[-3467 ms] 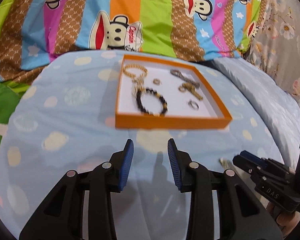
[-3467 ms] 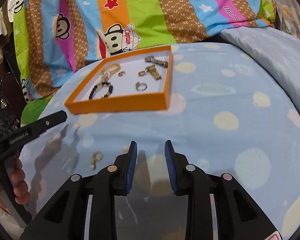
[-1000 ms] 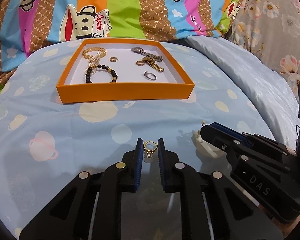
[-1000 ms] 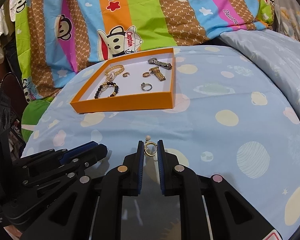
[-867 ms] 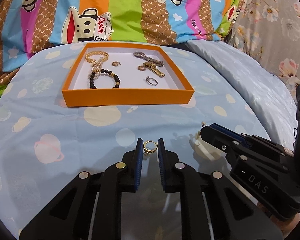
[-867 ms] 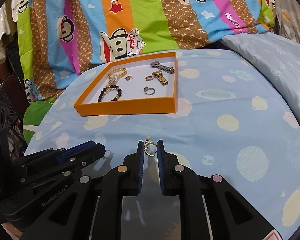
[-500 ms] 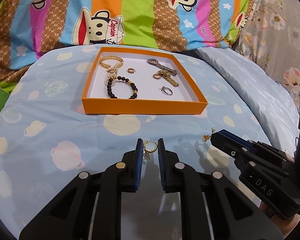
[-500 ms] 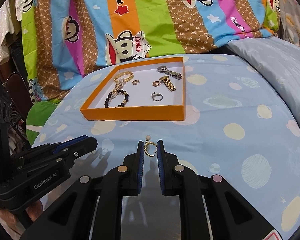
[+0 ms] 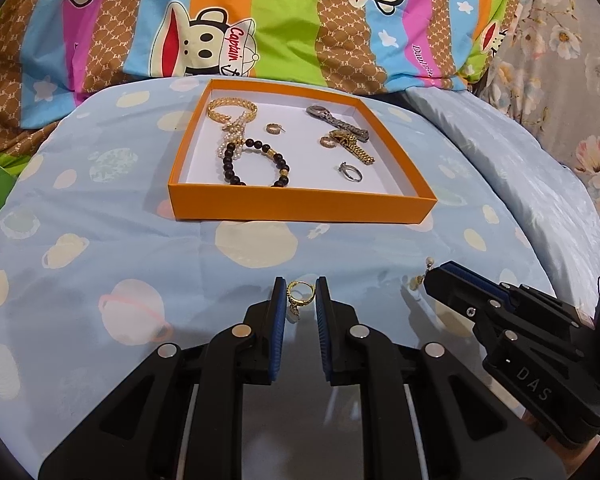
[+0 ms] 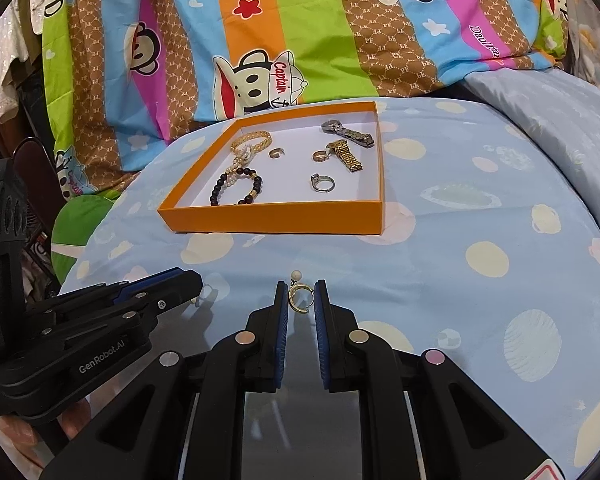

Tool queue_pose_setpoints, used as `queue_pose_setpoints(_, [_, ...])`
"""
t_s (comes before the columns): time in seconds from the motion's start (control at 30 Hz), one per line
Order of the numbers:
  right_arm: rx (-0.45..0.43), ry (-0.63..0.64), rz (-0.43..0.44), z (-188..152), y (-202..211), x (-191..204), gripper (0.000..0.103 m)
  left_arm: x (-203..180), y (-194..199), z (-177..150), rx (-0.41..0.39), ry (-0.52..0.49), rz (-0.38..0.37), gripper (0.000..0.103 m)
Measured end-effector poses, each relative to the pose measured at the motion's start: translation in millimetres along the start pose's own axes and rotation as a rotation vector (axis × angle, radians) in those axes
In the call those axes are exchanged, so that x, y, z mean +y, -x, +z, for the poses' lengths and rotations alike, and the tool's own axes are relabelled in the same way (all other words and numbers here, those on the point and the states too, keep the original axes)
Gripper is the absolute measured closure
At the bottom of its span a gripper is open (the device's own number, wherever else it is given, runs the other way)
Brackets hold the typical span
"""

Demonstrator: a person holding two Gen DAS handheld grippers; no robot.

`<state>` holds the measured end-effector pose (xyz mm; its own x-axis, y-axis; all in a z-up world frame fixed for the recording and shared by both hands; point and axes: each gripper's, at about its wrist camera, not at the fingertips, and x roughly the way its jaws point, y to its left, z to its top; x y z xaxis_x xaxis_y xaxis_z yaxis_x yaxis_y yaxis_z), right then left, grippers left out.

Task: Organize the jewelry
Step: 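Carry both earrings into the orange box and open both tools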

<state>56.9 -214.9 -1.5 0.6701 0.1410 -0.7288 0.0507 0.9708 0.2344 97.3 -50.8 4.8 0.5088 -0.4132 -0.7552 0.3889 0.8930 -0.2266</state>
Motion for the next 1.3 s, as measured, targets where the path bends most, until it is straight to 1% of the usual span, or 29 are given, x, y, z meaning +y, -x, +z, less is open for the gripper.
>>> queue_pose_setpoints(0.23, [-0.005, 0.007, 0.007, 5.7, -3.1, 2.8, 0.091, 7.8, 0.2, 6.8, -0.009, 0.018, -0.001, 0.089])
queue_pose_setpoints(0.4, [-0.033, 0.028, 0.017, 22.0, -3.7, 7.5, 0.091, 14.7, 3.1, 18.8, -0.032, 0.024, 0.003, 0.089])
queue_pose_setpoints(0.53, [-0.06, 0.041, 0.032, 41.7, -6.6, 9.7, 0.091, 19.7, 7.0, 34.9, -0.063, 0.019, 0.01, 0.089])
queue_pose_setpoints(0.67, [-0.084, 0.061, 0.028, 61.0, -13.6, 12.4, 0.091, 22.3, 9.9, 55.0, -0.1, 0.009, 0.018, 0.089])
queue_pose_setpoints(0.8, [-0.088, 0.061, 0.033, 76.9, -26.4, 12.7, 0.091, 19.1, 8.6, 78.9, -0.142, -0.02, 0.03, 0.089])
queue_pose_setpoints(0.93, [-0.081, 0.057, 0.036, 86.3, -40.0, 12.4, 0.091, 12.6, -3.5, 106.9, -0.173, -0.047, 0.037, 0.089])
queue_pose_setpoints(1.0, [-0.067, 0.055, 0.037, 88.4, -49.1, 10.9, 0.091, 10.7, -11.2, 116.1, -0.176, -0.049, 0.034, 0.089])
queue_pose_setpoints(1.13, [-0.043, 0.047, 0.037, 86.3, -62.5, 7.8, 0.091, 4.5, -39.8, 130.0, -0.146, -0.06, 0.018, 0.089])
queue_pose_setpoints(1.3, [-0.021, 0.034, 0.038, 82.7, -73.4, 1.9, 0.09, -2.6, -71.6, 133.7, -0.104, -0.077, 0.02, 0.089])
